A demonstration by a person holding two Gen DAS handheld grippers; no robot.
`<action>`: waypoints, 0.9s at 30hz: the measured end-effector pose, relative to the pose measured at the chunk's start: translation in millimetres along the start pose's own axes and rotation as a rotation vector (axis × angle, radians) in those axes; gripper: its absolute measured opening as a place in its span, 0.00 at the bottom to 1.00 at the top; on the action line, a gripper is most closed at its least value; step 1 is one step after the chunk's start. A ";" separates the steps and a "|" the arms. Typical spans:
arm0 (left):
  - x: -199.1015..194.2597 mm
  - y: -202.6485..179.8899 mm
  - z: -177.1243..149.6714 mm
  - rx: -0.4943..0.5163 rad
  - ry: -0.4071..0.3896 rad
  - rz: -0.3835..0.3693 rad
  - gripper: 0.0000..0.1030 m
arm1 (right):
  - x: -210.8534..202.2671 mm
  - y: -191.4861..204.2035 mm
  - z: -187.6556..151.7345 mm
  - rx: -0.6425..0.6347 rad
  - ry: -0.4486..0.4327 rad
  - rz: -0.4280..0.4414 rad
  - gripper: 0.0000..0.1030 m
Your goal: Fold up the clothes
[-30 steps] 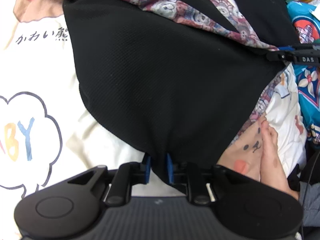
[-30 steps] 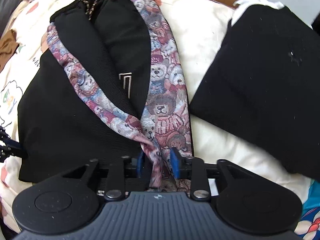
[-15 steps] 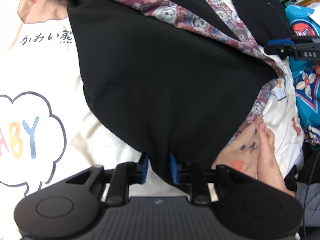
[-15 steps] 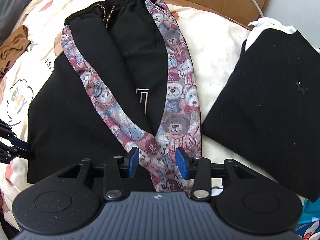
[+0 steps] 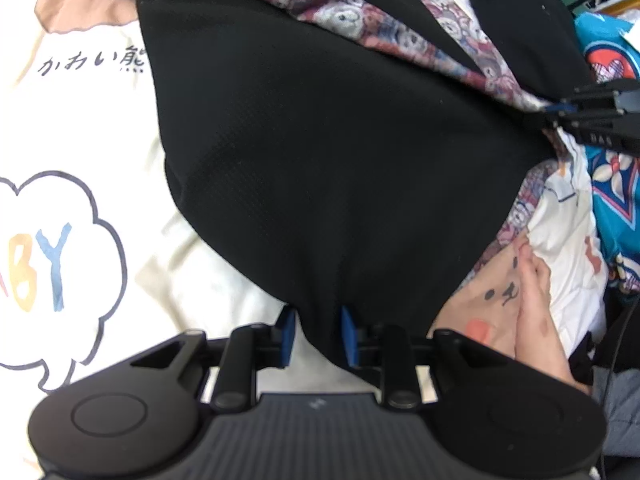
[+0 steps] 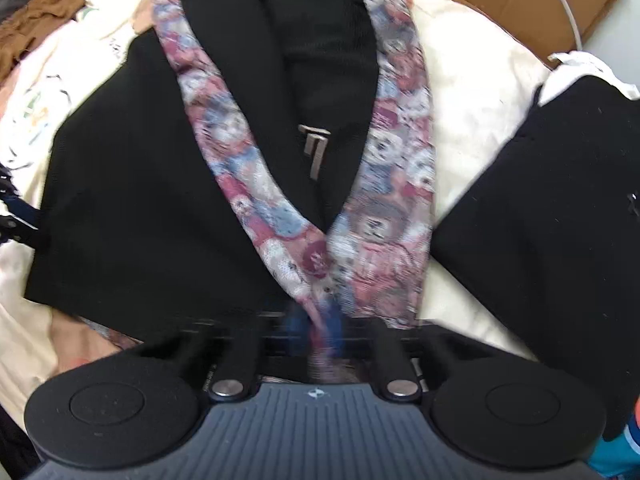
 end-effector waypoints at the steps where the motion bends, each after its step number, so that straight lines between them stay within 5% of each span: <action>1: 5.0 -5.9 1.4 -0.004 0.003 -0.006 0.31 | -1.4 -5.9 -0.8 0.012 0.003 0.000 0.03; 8: 4.2 -3.0 -7.7 -0.007 0.024 -0.032 0.32 | -3.8 -24.2 -11.4 0.049 0.024 -0.012 0.02; 10: 2.7 -3.4 -9.2 0.020 0.034 -0.034 0.16 | -2.1 -27.1 -15.7 0.052 0.035 -0.012 0.02; 15: -2.9 -1.9 -12.7 0.085 0.054 -0.032 0.06 | 2.3 -32.0 -25.8 0.063 0.070 -0.002 0.02; 27: -12.7 16.3 -25.4 0.126 0.101 -0.009 0.03 | 8.5 -29.1 -35.9 0.055 0.137 0.028 0.02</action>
Point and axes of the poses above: each gripper's, at about its wrist camera, not at the fingertips, and x roughly the way its jaws point, y to its left, z to its top, the point moved 7 cm from there along x, roughly the way its jaws point, and after that the axes turned 8 degrees about -x, right-handed, at the moved point
